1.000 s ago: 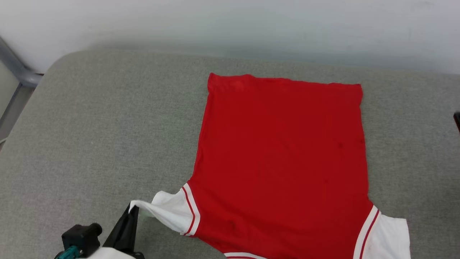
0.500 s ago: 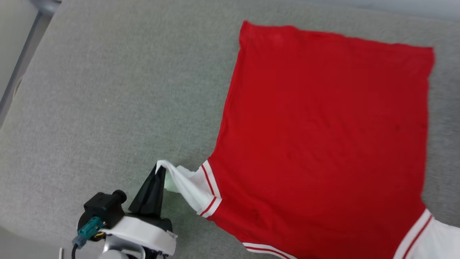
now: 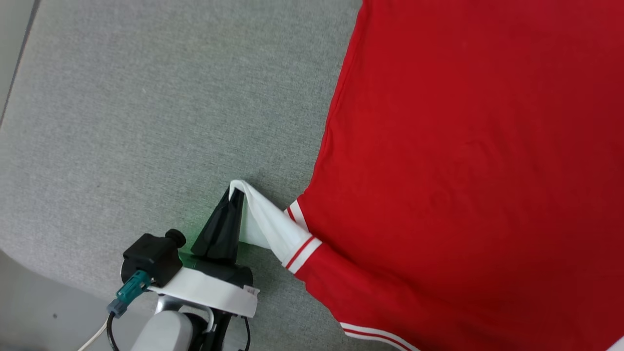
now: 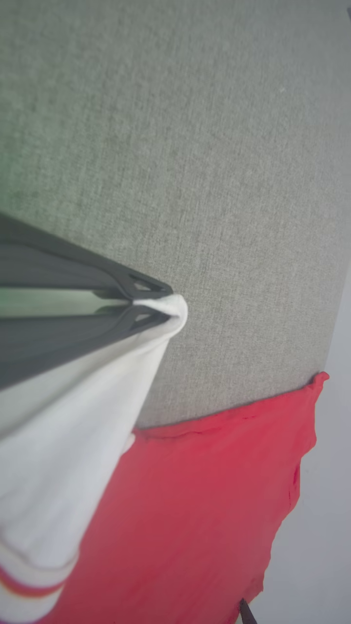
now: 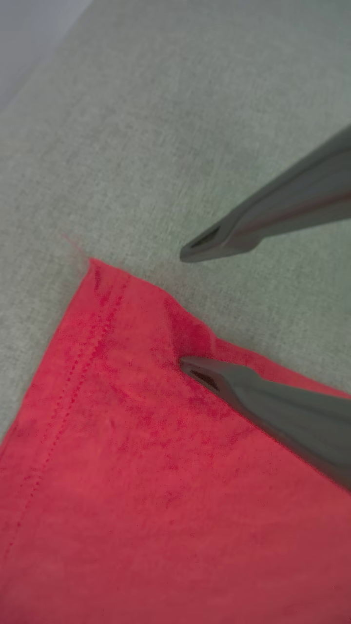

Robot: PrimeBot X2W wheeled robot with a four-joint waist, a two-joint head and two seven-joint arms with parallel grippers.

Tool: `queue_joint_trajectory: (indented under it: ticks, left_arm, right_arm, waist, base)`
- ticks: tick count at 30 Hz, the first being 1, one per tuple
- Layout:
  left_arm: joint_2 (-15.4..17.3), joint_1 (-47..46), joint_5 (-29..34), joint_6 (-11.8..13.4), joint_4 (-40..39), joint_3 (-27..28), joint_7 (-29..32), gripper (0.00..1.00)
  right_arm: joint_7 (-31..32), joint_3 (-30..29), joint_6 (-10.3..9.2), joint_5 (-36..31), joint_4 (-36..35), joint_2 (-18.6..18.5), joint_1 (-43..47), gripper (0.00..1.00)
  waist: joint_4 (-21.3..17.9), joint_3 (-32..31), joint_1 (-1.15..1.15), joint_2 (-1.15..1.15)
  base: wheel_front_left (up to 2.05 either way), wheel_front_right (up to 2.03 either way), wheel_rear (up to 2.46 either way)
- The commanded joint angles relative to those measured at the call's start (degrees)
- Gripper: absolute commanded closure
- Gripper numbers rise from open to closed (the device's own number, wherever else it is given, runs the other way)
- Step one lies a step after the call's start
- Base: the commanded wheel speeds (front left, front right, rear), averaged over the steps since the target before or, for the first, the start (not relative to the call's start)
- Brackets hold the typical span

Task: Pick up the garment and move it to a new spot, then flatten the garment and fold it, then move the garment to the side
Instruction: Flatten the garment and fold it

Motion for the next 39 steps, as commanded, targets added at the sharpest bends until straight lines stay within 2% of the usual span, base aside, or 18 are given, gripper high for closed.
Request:
queue_joint_trajectory:
  ticks: [1,6,10,11,12,13,20,23,26,31,35,39]
  left_arm:
    - [-1.1,-1.2,0.8,-0.6,-0.3,0.5,-0.1,1.0]
    - [-3.1,-1.8,2.3,-2.0,0.1,1.9,-0.1,1.0]
    - [-4.0,-1.9,3.0,-2.6,0.6,2.5,-0.1,1.0]
    - [-4.2,-1.9,3.3,-2.9,0.7,2.8,-0.1,1.0]
    - [-4.3,-2.0,3.5,-2.9,0.7,3.0,-0.1,1.0]
    - [-4.4,-1.9,3.9,-3.1,0.8,3.3,-0.1,1.0]
    - [-4.5,-0.1,5.7,-3.8,1.8,5.3,-0.1,1.0]
    - [-4.5,0.9,6.2,-3.8,2.2,5.9,-0.1,1.0]
    - [-4.2,2.1,6.6,-3.7,2.4,6.7,-0.1,1.0]
    - [-3.8,4.5,6.8,-3.3,2.6,7.9,-0.1,1.0]
    - [-3.4,6.5,6.9,-2.8,2.8,8.7,-0.1,1.0]
    - [-2.9,8.5,6.5,-2.2,2.9,9.2,-0.1,1.0]
  right_arm:
    - [0.8,0.3,-0.06,-0.8,0.9,0.9,-0.7,0.0]
    - [2.9,1.1,-0.06,-0.9,3.7,3.0,2.8,0.0]
    - [3.1,1.4,-0.06,-0.9,4.9,2.6,4.6,0.0]
    - [2.8,1.4,-0.06,-1.0,5.0,2.4,4.9,0.55]
    - [2.5,1.3,-0.06,-1.0,5.1,2.1,5.0,0.87]
    - [2.2,1.3,-0.06,-0.9,5.0,1.9,4.9,1.0]
    - [-4.8,0.5,-0.07,-0.5,3.7,2.1,1.6,1.0]
    - [-8.2,0.9,-0.06,2.1,2.9,2.3,2.1,1.0]
    - [-10.8,2.1,-0.07,4.6,0.9,0.5,3.8,1.0]
    - [-14.1,2.9,-0.06,9.8,-3.3,-2.7,10.3,1.0]
    - [-15.6,3.6,-0.06,13.2,-7.6,-6.2,18.8,1.0]
    - [-17.2,1.8,-0.07,16.2,-11.3,-8.2,28.6,1.0]
  waist:
    - [0.7,3.1,-0.01,0.0]
    - [0.8,5.3,-0.01,0.0]
    - [0.8,5.6,-0.01,0.0]
    - [0.7,5.6,-0.01,0.0]
    - [0.7,5.5,-0.01,0.0]
    - [0.5,5.3,-0.01,0.0]
    - [-1.5,0.8,-0.01,0.0]
    - [-2.6,-2.0,-0.01,0.0]
    - [-3.8,-4.7,-0.01,0.0]
    - [-5.7,-9.1,-0.01,0.0]
    - [-7.1,-12.2,-0.01,0.0]
    - [-8.5,-14.9,-0.01,0.0]
  base:
    - [0.0,0.0,0.0]
    - [0.0,0.0,0.0]
    - [0.0,0.0,0.0]
    - [0.0,0.0,0.0]
    - [0.0,0.0,0.0]
    - [0.0,0.0,0.0]
    - [0.0,0.0,0.0]
    - [0.0,0.0,0.0]
    - [0.0,0.0,0.0]
    - [0.0,0.0,0.0]
    - [0.0,0.0,0.0]
    - [0.0,0.0,0.0]
